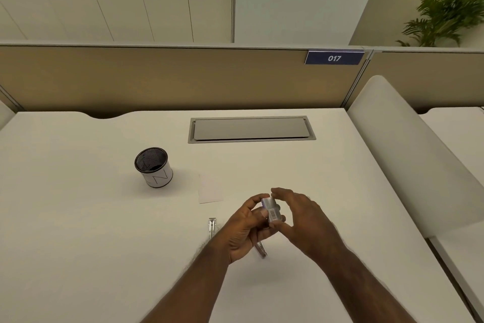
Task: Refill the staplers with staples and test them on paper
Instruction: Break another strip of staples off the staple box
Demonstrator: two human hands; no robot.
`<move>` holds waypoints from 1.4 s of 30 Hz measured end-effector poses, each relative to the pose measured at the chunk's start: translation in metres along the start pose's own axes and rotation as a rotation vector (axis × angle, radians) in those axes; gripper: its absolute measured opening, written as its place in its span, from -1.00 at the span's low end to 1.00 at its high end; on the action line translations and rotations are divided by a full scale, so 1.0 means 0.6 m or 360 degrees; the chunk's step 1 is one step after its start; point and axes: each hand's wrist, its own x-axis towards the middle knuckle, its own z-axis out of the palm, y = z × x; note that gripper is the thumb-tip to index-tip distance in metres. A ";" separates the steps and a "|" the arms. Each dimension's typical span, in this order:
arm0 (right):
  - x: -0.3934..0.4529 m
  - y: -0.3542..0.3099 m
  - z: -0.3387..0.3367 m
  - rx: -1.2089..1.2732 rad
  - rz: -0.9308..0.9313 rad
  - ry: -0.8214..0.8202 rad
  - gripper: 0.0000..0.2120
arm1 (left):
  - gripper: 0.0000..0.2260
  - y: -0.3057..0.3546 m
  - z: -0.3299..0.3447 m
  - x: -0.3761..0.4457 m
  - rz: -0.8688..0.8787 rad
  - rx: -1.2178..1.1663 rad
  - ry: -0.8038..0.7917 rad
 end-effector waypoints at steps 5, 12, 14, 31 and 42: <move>-0.004 -0.014 -0.006 -0.0030 -0.0130 0.0079 -0.52 | -0.61 0.014 0.004 -0.006 0.0018 -0.0124 -0.0035; -0.017 -0.028 -0.005 -0.0096 -0.0326 0.0330 -0.80 | -0.72 0.020 0.003 -0.008 0.0076 -0.0172 0.0006; -0.020 -0.030 -0.004 -0.0117 -0.0343 0.0373 -0.80 | -0.69 0.023 0.002 -0.010 0.0106 -0.0191 0.0007; -0.048 -0.067 -0.023 0.0158 -0.0208 0.0548 -0.83 | -0.83 0.044 0.006 -0.025 0.0214 -0.0239 0.0007; -0.043 -0.083 -0.049 0.0017 0.0107 0.0301 -0.89 | -0.86 0.053 0.014 -0.041 0.0223 0.0025 0.0010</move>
